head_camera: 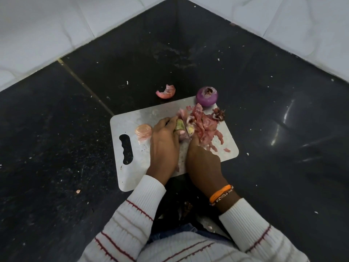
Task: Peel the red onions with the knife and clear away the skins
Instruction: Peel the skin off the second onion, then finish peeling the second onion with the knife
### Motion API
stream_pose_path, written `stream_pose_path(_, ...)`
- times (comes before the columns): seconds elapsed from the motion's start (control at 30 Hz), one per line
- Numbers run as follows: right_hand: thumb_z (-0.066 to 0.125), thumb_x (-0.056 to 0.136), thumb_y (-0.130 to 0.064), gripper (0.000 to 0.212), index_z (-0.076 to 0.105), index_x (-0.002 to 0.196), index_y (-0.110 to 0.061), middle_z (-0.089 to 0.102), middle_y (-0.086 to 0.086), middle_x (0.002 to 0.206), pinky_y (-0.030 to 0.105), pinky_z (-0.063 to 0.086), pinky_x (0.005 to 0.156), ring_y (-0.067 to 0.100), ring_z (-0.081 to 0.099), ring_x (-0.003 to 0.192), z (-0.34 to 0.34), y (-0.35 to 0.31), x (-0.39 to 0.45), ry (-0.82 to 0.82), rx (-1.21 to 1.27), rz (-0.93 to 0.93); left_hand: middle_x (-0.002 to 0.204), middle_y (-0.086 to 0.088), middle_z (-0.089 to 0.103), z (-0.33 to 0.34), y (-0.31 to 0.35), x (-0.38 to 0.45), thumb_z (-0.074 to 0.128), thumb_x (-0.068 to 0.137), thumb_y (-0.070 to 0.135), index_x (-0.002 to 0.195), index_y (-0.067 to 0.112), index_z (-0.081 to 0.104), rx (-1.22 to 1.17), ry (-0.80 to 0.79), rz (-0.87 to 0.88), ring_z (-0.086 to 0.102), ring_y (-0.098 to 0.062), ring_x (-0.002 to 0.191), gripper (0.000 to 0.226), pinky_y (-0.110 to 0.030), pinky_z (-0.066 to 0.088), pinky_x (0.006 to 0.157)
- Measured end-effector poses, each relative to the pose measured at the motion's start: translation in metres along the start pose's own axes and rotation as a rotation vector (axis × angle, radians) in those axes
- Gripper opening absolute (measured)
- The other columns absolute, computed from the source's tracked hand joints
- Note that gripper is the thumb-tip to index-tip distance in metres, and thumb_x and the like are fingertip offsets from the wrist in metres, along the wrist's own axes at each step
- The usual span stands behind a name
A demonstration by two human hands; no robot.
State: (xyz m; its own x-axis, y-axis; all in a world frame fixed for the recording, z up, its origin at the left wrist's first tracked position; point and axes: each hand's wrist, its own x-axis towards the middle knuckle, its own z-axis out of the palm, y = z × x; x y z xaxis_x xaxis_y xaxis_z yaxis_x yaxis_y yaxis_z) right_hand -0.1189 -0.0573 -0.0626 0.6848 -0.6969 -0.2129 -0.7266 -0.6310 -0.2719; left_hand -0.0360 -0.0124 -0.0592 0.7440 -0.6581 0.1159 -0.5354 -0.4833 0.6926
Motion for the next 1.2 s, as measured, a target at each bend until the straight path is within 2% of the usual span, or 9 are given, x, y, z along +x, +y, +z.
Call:
stream_pose_path(0.1, 0.031, 0.098, -0.016, 0.047, 0.017, 0.142, -0.003, 0.064, 0.010, 0.104, 0.030, 0.036, 0.060, 0.028, 0.065, 0.088, 0.008, 0.002, -0.002, 0.027, -0.038, -0.016, 0.129, -0.012, 0.055, -0.003, 0.001, -0.001, 0.056, 0.085, 0.002, 0.129, 0.008, 0.054, 0.000, 0.004, -0.021, 0.050, -0.024, 0.118, 0.044, -0.020, 0.034, 0.097)
stream_pose_path(0.27, 0.038, 0.095, -0.014, 0.044, 0.023, 0.136, -0.004, 0.064, 0.012, 0.102, 0.032, 0.036, 0.061, 0.031, 0.065, 0.087, -0.001, 0.005, -0.005, 0.009, 0.058, -0.025, 0.124, -0.007, 0.061, -0.007, -0.003, -0.003, 0.072, 0.075, 0.013, 0.128, 0.014, 0.055, -0.025, -0.037, -0.033, 0.056, -0.021, 0.112, 0.055, -0.024, 0.040, 0.095)
stream_pose_path(0.5, 0.040, 0.095, -0.015, 0.045, 0.025, 0.135, -0.003, 0.065, 0.010, 0.102, 0.030, 0.035, 0.059, 0.028, 0.065, 0.088, 0.004, -0.003, -0.012, -0.016, -0.065, -0.037, 0.120, -0.008, 0.062, -0.005, -0.004, 0.000, 0.067, 0.079, 0.010, 0.129, 0.013, 0.054, -0.062, -0.017, -0.046, 0.057, -0.019, 0.107, 0.052, -0.012, 0.033, 0.087)
stream_pose_path(0.6, 0.039, 0.095, -0.015, 0.035, 0.033, 0.128, -0.003, 0.064, 0.012, 0.103, 0.029, 0.032, 0.052, 0.029, 0.065, 0.089, 0.008, -0.003, -0.012, -0.011, -0.120, -0.048, 0.119, -0.006, 0.063, -0.010, -0.004, 0.002, 0.066, 0.082, 0.014, 0.127, 0.014, 0.055, -0.097, -0.044, -0.128, 0.057, -0.019, 0.106, 0.046, -0.019, 0.038, 0.088)
stream_pose_path(0.7, 0.042, 0.095, -0.017, 0.035, 0.033, 0.127, -0.004, 0.064, 0.011, 0.103, 0.028, 0.033, 0.053, 0.027, 0.065, 0.089, 0.012, -0.001, -0.011, 0.004, -0.122, -0.061, 0.110, 0.000, 0.067, -0.021, -0.001, 0.002, 0.061, 0.087, 0.019, 0.116, 0.018, 0.062, -0.225, -0.049, -0.225, 0.059, -0.012, 0.098, 0.029, -0.021, 0.043, 0.084)
stream_pose_path(0.8, 0.039, 0.097, -0.019, 0.041, 0.028, 0.133, -0.004, 0.065, 0.009, 0.105, 0.031, 0.042, 0.063, 0.025, 0.066, 0.089, 0.015, 0.003, -0.009, 0.020, -0.105, -0.054, 0.096, -0.002, 0.071, -0.039, 0.001, 0.006, 0.054, 0.092, 0.032, 0.097, 0.021, 0.070, -0.519, -0.007, -0.397, 0.065, -0.016, 0.092, 0.020, -0.036, 0.052, 0.087)
stream_pose_path(0.9, 0.039, 0.097, -0.020, 0.056, 0.013, 0.143, -0.003, 0.064, 0.008, 0.106, 0.031, 0.042, 0.065, 0.025, 0.065, 0.091, 0.013, 0.006, -0.008, -0.012, -0.095, -0.064, 0.099, -0.007, 0.072, -0.052, 0.003, 0.008, 0.061, 0.087, 0.027, 0.107, 0.013, 0.067, -0.958, -0.150, -0.598, 0.067, -0.018, 0.098, 0.025, -0.035, 0.051, 0.093)
stream_pose_path(1.0, 0.040, 0.096, -0.018, 0.046, 0.024, 0.137, -0.004, 0.062, 0.011, 0.111, 0.034, 0.044, 0.069, 0.028, 0.064, 0.096, 0.004, 0.007, -0.006, -0.021, -0.055, -0.065, 0.098, -0.014, 0.069, -0.053, 0.007, 0.005, 0.059, 0.087, 0.030, 0.110, 0.006, 0.060, -1.252, -0.242, -0.771, 0.068, -0.022, 0.091, 0.033, -0.032, 0.052, 0.089)
stream_pose_path(1.2, 0.036, 0.097, -0.028, 0.034, 0.039, 0.125, -0.009, 0.060, 0.012, 0.111, 0.036, 0.046, 0.073, 0.029, 0.060, 0.097, -0.026, 0.004, -0.013, 0.103, 0.115, -0.120, 0.112, -0.024, 0.065, -0.053, 0.008, 0.002, 0.061, 0.084, 0.034, 0.125, 0.000, 0.050, -1.435, -0.309, -0.888, 0.070, -0.026, 0.089, 0.055, -0.033, 0.057, 0.076)
